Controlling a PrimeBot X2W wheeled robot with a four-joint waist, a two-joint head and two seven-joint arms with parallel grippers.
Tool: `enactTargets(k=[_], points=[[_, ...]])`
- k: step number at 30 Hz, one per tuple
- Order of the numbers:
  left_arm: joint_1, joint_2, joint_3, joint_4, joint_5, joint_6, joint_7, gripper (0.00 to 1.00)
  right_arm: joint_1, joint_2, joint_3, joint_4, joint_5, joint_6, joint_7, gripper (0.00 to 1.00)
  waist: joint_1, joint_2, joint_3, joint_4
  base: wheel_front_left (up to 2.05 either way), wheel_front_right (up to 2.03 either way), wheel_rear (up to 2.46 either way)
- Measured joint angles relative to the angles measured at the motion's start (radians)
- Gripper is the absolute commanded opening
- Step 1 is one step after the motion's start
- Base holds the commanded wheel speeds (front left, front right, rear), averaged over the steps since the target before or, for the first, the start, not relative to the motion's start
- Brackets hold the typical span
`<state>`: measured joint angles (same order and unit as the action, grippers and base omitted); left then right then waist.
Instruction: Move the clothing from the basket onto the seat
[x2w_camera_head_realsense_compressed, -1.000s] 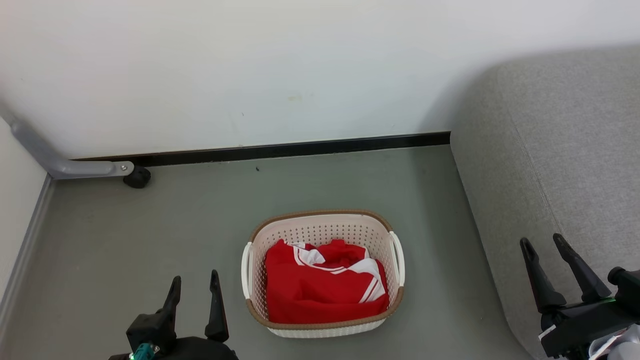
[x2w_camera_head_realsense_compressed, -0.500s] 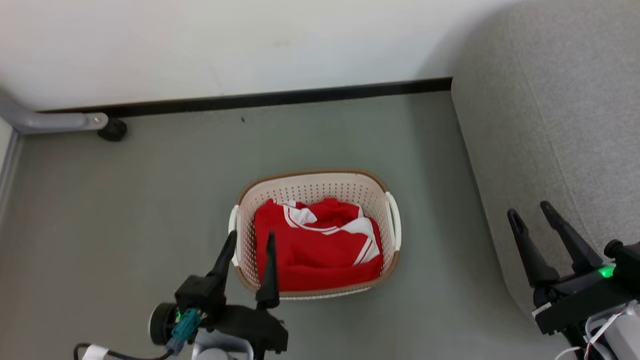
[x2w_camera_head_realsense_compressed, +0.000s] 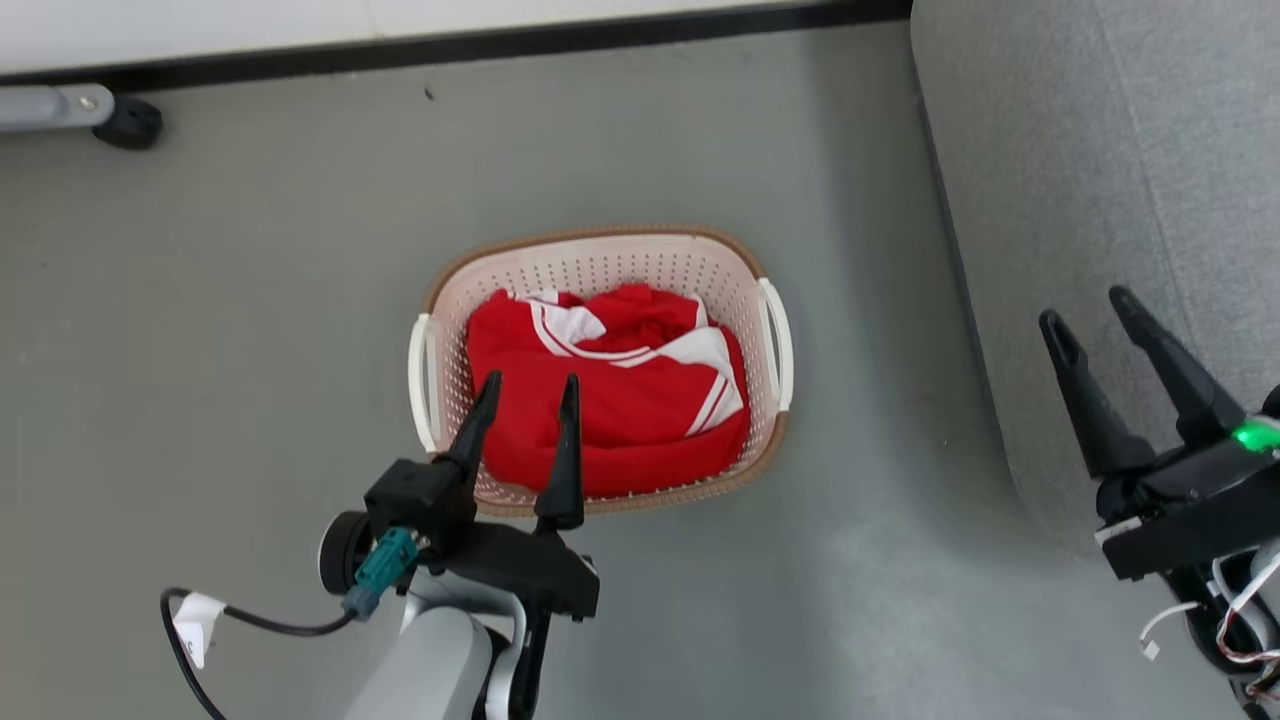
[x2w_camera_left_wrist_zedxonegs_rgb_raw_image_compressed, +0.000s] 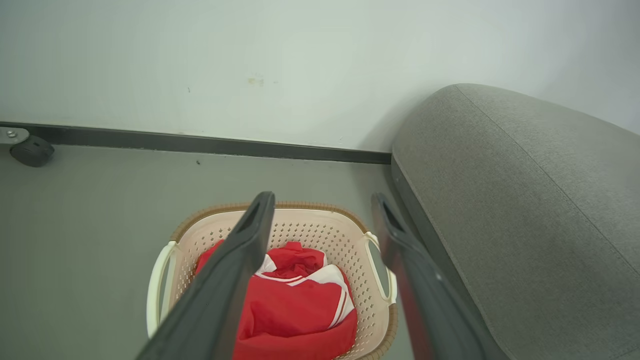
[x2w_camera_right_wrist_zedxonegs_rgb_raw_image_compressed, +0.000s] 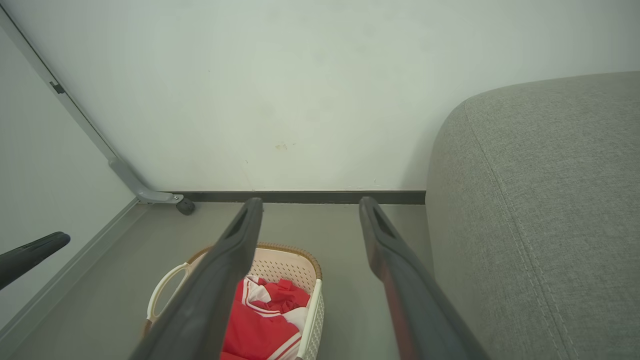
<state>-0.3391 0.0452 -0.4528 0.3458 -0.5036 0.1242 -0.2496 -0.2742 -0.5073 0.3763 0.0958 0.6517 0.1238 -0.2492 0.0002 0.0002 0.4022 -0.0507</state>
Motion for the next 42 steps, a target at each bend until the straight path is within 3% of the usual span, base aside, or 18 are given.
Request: enactTargets(k=[18,42], points=[[-0.174,-0.001,-0.088,0.084,-0.156,0.0,0.0,1.0,-0.115,-0.079,0.03,-0.086,0.063,0.0,0.0,1.0,-0.0001,0.0,0.235,-0.015,0.0,0.0,0.0],[-0.355,-0.002,-0.146,0.321,-0.313,0.0,0.0,1.0,-0.188,-0.141,0.076,-0.174,0.103,0.0,0.0,1.0,-0.0002,0.0,0.417,-0.017,0.0,0.0,0.0]])
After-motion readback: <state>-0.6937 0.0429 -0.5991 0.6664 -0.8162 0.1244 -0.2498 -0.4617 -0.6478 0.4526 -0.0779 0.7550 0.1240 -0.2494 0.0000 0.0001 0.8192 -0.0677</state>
